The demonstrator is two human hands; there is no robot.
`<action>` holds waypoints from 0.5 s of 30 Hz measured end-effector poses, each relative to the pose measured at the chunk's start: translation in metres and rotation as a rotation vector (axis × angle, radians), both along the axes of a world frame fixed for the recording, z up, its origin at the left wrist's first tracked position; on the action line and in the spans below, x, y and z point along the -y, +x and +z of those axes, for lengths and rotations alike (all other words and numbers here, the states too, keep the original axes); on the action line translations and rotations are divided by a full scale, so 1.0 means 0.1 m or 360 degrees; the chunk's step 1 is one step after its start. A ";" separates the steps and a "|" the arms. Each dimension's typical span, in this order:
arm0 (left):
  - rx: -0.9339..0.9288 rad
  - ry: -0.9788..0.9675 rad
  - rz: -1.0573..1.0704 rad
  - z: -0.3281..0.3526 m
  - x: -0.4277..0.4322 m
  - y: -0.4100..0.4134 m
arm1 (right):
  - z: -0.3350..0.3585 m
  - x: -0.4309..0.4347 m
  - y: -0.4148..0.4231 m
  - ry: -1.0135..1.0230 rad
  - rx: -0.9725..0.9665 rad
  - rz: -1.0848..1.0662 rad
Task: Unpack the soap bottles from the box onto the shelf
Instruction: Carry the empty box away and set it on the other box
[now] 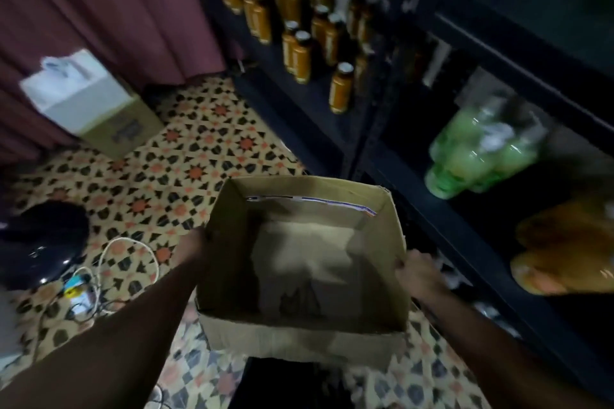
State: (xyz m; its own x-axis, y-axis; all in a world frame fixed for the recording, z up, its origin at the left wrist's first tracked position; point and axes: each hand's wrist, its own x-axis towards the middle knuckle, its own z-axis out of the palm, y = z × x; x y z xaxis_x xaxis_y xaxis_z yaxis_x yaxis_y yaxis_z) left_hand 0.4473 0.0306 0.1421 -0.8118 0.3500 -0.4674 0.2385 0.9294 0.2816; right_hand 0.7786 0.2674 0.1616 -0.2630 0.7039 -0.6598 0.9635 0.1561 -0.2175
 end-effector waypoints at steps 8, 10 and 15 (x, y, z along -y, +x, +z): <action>0.0007 0.0000 0.0315 0.25 0.55 -1.30 | 0.43 -0.25 -2.06 0.0063 0.0030 0.0381; -0.0002 0.0000 0.0360 0.37 0.64 -1.65 | 0.50 -0.29 -2.62 0.0117 0.0018 0.0457; -0.0002 0.0100 0.0590 0.51 0.82 -2.45 | 0.61 -0.43 -3.82 0.0209 -0.0008 0.0619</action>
State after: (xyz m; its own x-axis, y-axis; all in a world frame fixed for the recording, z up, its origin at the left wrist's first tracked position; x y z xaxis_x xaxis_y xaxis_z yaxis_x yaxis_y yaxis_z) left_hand 0.2021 -0.0514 0.1934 -0.8892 0.0605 -0.4535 -0.1103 0.9336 0.3409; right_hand 0.3970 0.3106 0.2230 -0.5294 0.6291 -0.5691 0.8259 0.5355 -0.1763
